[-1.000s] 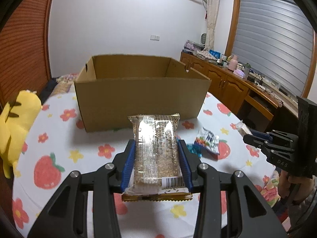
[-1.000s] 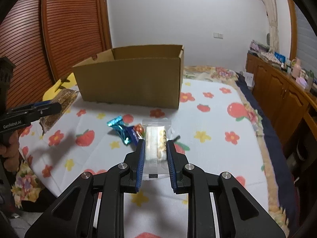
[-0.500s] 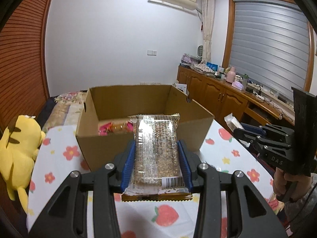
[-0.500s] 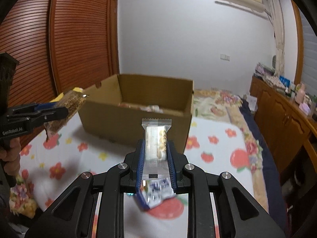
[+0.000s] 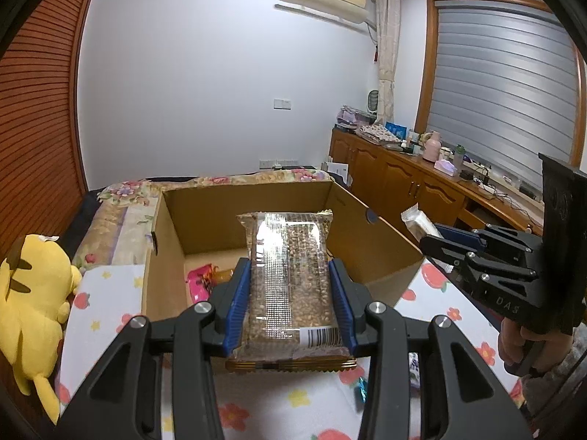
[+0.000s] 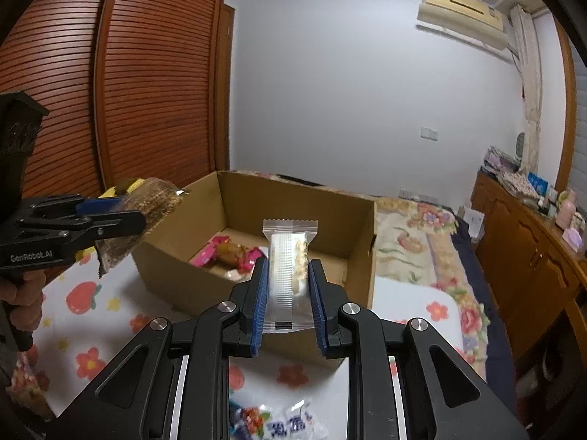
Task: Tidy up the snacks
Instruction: 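Lift both bars and carry them over the box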
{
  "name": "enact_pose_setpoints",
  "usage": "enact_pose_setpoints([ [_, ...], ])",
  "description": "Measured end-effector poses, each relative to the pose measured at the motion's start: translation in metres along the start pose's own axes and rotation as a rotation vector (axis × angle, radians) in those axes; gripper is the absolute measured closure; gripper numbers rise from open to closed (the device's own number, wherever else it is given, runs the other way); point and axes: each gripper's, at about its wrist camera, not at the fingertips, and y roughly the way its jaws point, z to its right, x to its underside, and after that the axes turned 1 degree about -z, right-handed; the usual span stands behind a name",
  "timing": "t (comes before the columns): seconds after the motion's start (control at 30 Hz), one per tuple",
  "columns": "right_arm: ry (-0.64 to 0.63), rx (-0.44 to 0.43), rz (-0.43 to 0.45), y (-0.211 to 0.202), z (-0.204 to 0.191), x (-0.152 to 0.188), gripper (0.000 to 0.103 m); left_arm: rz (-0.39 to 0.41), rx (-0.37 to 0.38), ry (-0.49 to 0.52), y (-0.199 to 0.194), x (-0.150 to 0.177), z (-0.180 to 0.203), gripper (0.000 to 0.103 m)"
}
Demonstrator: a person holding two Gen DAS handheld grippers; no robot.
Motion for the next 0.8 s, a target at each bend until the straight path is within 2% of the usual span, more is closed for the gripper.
enact_pose_setpoints([
  [0.43,-0.011,-0.004,-0.007,0.043,0.007,-0.015,0.083,-0.008,-0.026,-0.006,0.045,-0.019,-0.02,0.062],
  [0.8,0.023,-0.033,-0.068,0.074,0.014,-0.014,0.083,-0.063,-0.05,-0.022,0.076,-0.012,-0.034,0.062],
])
